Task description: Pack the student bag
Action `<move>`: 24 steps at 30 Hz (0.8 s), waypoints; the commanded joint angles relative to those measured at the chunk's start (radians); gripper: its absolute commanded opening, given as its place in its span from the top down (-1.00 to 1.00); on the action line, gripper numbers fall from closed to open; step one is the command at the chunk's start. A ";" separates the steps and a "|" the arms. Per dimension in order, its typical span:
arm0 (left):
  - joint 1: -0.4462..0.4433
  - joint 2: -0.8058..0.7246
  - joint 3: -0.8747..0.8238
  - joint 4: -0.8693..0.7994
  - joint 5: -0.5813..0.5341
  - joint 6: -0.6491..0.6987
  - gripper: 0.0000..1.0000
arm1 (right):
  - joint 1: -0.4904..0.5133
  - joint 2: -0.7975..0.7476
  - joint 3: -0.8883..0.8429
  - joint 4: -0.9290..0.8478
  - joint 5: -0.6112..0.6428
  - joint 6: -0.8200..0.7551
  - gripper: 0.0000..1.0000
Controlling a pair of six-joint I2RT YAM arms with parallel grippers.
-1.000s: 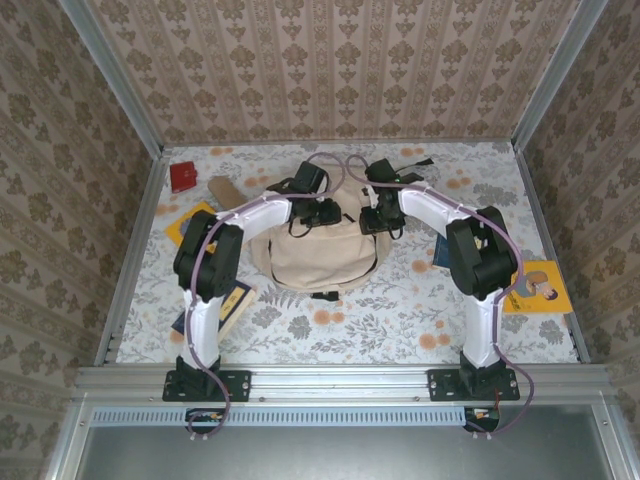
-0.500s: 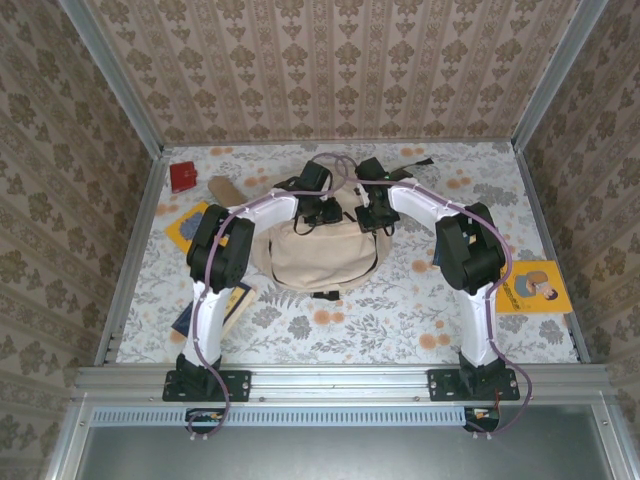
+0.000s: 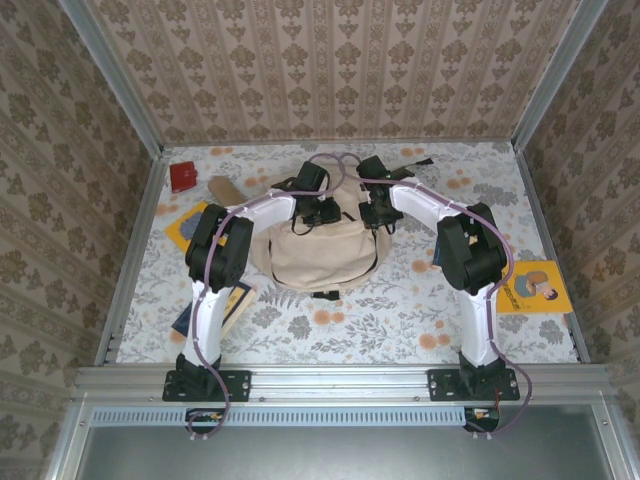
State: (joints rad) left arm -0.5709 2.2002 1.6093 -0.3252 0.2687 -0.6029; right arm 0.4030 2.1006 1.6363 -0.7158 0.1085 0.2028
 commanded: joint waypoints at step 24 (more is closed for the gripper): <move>0.019 -0.016 0.061 -0.043 0.083 0.023 0.47 | -0.021 0.047 0.061 -0.014 -0.118 0.170 0.39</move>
State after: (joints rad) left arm -0.5613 2.2002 1.6325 -0.3462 0.3275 -0.6018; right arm 0.3824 2.1296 1.6661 -0.7231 0.0311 0.3645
